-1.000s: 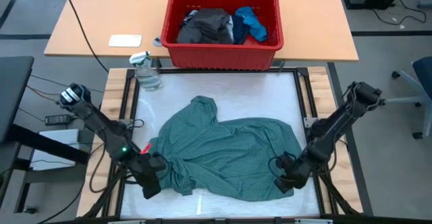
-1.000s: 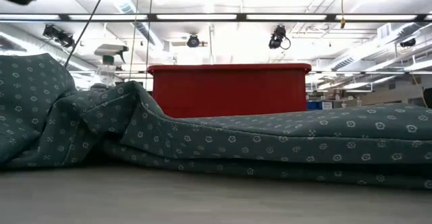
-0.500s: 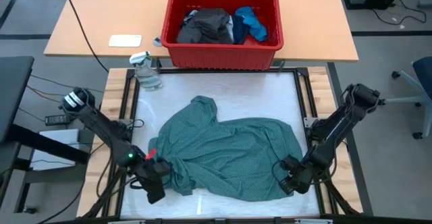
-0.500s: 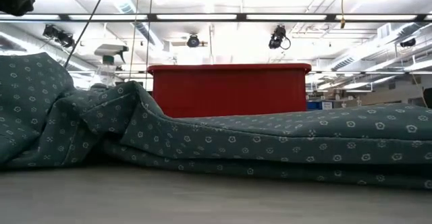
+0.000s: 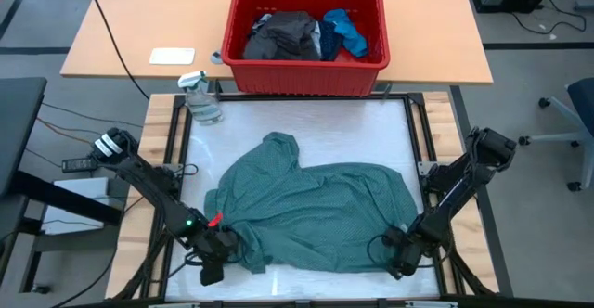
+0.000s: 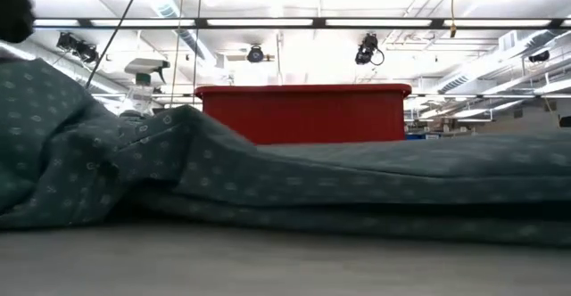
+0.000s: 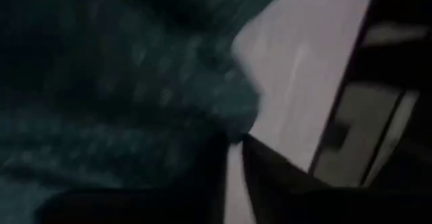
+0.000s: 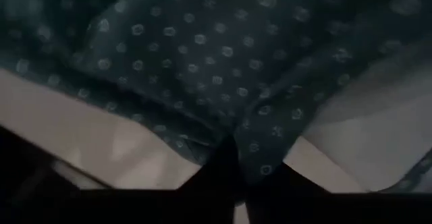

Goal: Fold laundry
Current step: Fold the green shirt

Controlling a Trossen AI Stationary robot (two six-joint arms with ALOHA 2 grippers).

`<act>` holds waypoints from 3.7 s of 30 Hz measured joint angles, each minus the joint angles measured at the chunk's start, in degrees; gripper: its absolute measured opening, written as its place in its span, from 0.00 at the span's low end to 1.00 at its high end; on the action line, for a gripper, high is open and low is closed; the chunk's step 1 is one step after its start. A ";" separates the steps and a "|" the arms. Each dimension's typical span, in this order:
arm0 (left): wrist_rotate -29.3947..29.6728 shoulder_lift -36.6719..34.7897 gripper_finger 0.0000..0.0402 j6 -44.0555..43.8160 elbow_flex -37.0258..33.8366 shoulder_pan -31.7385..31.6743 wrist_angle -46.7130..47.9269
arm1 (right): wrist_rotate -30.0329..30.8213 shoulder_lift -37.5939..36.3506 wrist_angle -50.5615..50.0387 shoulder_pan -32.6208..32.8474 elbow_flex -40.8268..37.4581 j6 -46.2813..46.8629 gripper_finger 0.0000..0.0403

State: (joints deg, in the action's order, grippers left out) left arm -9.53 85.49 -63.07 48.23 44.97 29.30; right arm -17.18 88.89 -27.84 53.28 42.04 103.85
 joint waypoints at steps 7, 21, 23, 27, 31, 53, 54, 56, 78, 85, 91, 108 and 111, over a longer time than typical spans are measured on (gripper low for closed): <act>-6.60 -1.12 0.01 4.37 0.00 0.81 12.72 | -5.59 -3.65 -12.97 3.26 -0.05 -4.60 0.02; -8.15 -3.72 0.00 0.33 1.02 0.52 23.60 | 0.46 -16.04 -15.35 4.42 -0.04 -10.88 0.40; -5.19 -4.61 0.01 -1.97 2.44 0.08 22.79 | 1.70 -19.84 -15.67 4.01 -0.04 -11.02 0.49; 7.31 -6.97 0.07 -5.78 5.01 -1.26 21.57 | 10.18 -26.30 -18.68 2.05 -0.02 -10.62 0.57; 17.64 -10.00 0.15 -9.54 5.92 -5.12 20.21 | 17.37 -28.88 -20.87 -2.92 -0.02 -16.06 0.57; 26.42 -2.93 0.39 -13.20 5.75 -11.17 2.24 | 23.13 -24.27 -22.48 -18.21 -0.04 -52.01 0.57; 26.46 -2.59 0.39 -12.84 5.75 -11.39 1.77 | 22.85 -24.27 -22.57 -17.55 -0.04 -52.03 0.57; 27.03 -2.52 0.40 -11.65 5.75 -11.76 2.01 | 22.68 -24.27 -23.71 -16.06 -0.04 -53.23 0.57; 21.70 3.29 0.46 23.10 5.73 -7.96 -19.68 | 4.04 -11.01 -7.63 4.66 0.00 -57.61 0.49; 20.75 5.82 0.46 25.94 5.73 -7.35 -23.41 | 6.05 -4.49 -7.32 5.57 0.00 -54.88 0.41; 19.15 6.59 0.48 25.82 9.65 -5.73 -27.16 | 5.89 -0.99 -7.29 5.16 0.28 -47.75 0.26; 19.80 22.31 0.41 28.66 14.86 -3.67 -26.24 | 10.74 -3.46 -6.16 5.61 -0.07 -40.84 0.01; 17.15 23.46 0.30 24.80 14.80 -5.20 -26.01 | 10.09 -3.65 -5.99 5.60 -0.07 -40.75 0.01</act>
State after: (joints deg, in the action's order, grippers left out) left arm 7.62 108.95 -38.27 63.02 39.77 3.29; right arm -7.09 85.24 -33.83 58.87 41.98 63.10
